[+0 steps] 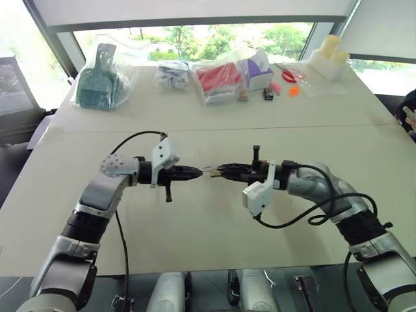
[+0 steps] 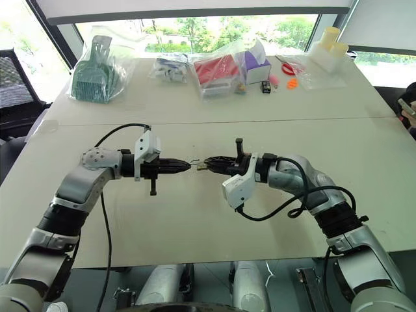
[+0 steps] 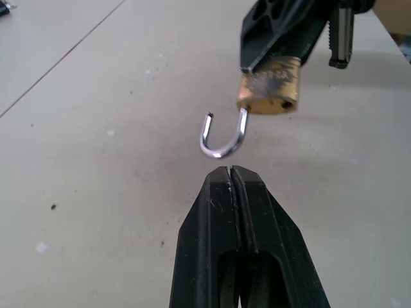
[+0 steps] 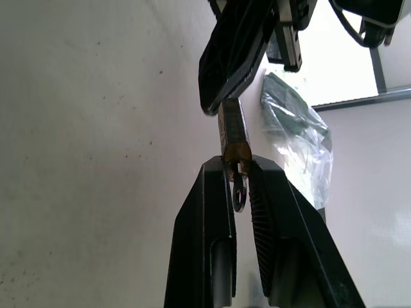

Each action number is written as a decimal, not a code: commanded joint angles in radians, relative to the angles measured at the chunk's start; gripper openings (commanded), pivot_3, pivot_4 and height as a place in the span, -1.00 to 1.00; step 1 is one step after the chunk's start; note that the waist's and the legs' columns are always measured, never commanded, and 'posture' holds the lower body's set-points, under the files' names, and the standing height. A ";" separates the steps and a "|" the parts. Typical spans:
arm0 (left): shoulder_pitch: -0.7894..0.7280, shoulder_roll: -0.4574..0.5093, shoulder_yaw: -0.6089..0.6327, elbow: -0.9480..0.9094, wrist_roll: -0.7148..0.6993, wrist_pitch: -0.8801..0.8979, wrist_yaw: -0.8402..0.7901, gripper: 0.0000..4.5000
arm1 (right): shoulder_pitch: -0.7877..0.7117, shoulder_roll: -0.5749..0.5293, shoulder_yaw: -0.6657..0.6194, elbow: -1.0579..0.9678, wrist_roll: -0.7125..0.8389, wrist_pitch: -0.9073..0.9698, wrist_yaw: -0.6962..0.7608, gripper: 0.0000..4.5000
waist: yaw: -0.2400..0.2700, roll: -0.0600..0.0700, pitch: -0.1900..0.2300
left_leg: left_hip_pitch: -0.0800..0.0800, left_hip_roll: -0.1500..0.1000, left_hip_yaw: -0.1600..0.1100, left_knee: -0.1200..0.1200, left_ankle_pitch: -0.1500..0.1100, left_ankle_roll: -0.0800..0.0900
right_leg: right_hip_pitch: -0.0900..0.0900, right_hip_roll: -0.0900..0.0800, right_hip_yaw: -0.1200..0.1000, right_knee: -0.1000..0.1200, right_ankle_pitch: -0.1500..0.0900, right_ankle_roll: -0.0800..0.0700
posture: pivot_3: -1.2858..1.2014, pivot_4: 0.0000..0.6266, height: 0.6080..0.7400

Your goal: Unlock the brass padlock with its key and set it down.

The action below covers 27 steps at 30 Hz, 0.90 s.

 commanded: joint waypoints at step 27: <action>0.143 0.069 0.070 -0.255 -0.059 0.084 0.079 -1.00 | 0.068 -0.062 -0.106 -0.167 0.519 0.700 0.343 0.97 | 0.001 0.000 0.000 | 0.001 0.002 -0.001 0.000 0.000 0.000 | 0.002 -0.001 0.000 0.000 0.000 0.000 | 0.03 -0.52 1.00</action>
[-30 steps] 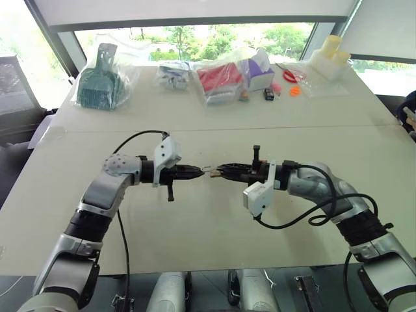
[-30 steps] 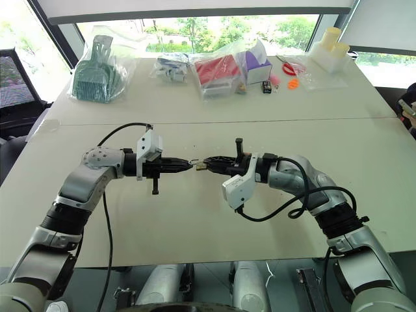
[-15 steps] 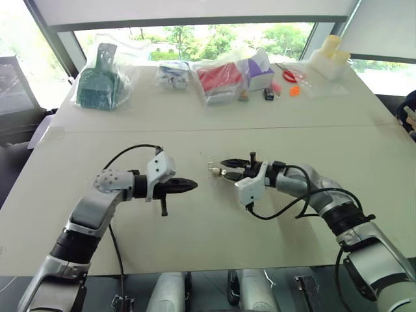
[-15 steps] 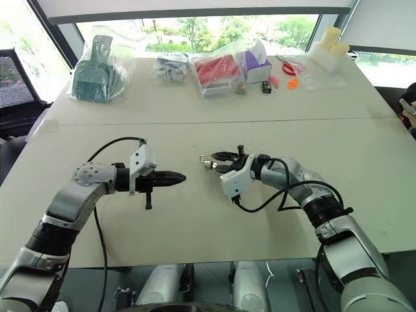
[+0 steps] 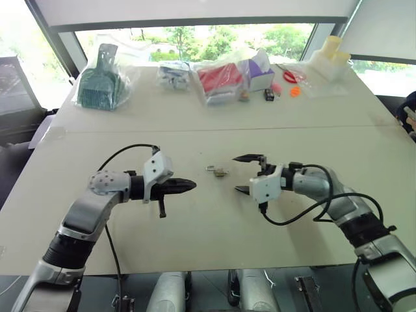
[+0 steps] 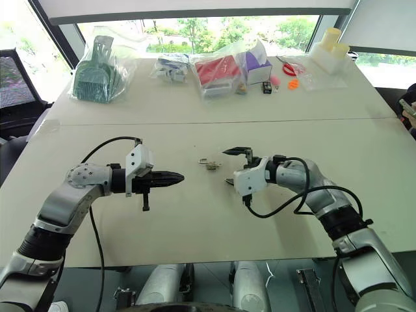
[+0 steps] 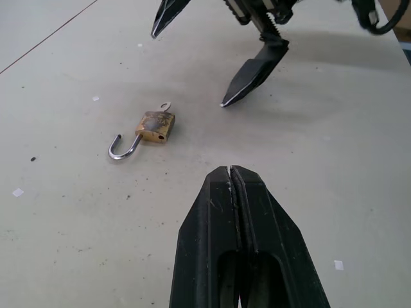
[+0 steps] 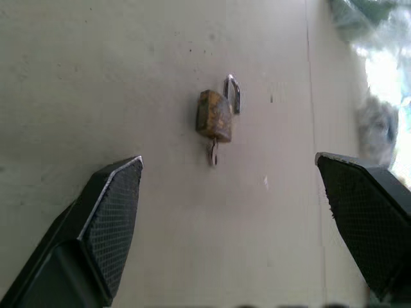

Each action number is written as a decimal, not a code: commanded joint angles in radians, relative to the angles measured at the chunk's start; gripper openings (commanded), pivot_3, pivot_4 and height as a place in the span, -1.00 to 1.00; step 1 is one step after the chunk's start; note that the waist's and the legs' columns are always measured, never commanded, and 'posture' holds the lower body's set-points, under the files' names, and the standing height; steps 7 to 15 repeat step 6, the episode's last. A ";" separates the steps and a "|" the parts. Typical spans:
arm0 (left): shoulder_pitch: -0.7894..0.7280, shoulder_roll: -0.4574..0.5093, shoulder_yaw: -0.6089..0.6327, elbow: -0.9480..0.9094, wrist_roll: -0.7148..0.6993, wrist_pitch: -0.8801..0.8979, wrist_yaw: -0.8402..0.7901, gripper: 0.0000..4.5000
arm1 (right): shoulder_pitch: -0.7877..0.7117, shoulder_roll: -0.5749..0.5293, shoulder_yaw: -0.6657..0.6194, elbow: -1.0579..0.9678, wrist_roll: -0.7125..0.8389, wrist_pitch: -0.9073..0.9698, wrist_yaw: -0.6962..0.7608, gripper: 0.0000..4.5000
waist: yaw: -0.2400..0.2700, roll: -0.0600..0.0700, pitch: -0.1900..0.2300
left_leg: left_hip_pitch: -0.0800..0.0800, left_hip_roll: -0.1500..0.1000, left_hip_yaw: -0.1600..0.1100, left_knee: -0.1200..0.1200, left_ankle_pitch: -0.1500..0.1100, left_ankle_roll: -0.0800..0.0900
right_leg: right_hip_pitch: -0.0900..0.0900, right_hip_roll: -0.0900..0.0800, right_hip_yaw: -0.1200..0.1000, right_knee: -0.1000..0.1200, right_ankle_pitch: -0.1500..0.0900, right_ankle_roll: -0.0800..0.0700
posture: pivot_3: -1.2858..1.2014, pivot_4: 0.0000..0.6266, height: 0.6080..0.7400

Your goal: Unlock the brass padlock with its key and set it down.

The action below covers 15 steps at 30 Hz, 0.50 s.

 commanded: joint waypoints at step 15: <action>-0.020 0.027 0.043 -0.025 -0.029 -0.009 -0.005 -1.00 | 0.021 -0.064 -0.165 -0.359 0.444 0.774 0.174 0.97 | 0.001 0.000 0.000 | 0.000 0.001 0.000 0.000 0.000 0.000 | 0.000 0.000 0.000 0.000 0.000 0.000 | 0.03 -0.52 1.00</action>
